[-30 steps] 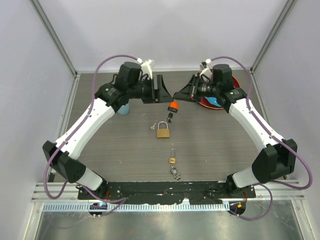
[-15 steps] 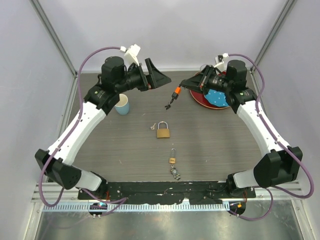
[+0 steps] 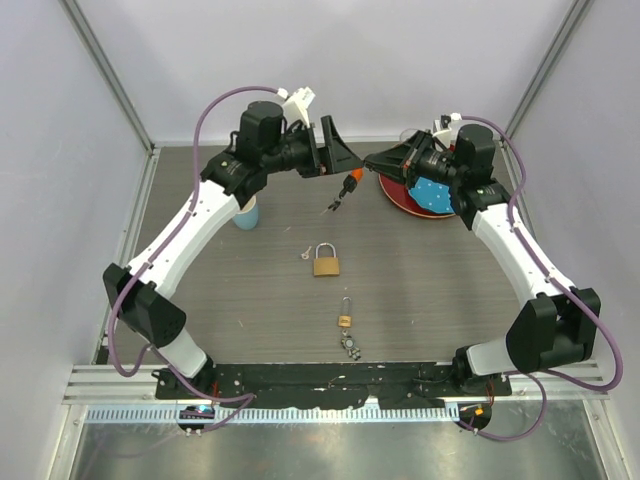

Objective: Lock with the key
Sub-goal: Lock the lock.

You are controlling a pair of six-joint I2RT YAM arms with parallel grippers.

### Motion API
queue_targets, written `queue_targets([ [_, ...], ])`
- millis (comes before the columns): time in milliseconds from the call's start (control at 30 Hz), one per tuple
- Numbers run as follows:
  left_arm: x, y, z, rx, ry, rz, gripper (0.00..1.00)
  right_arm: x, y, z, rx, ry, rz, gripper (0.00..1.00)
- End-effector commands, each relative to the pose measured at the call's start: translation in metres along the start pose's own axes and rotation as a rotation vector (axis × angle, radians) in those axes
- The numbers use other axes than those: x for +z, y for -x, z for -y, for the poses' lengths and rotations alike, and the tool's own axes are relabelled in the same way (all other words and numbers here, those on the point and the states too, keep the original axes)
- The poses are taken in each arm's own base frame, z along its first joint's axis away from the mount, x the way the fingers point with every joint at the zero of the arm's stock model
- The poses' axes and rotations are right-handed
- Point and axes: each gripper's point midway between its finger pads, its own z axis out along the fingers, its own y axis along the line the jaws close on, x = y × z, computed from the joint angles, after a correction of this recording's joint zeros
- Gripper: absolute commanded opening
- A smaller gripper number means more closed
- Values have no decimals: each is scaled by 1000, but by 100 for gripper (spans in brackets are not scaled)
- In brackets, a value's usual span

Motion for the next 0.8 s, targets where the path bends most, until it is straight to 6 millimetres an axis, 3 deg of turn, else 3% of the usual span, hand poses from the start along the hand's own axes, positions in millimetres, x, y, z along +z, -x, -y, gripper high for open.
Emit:
queue_targets([
  [0, 2, -4, 17, 83, -24, -23, 80, -3, 4, -29, -36, 85, 17, 1],
  [500, 21, -22, 12, 120, 3, 30, 65, -2, 12, -34, 61, 130, 53, 2],
  [767, 24, -14, 10, 131, 15, 77, 54, -4, 8, -30, 81, 132, 51, 2],
])
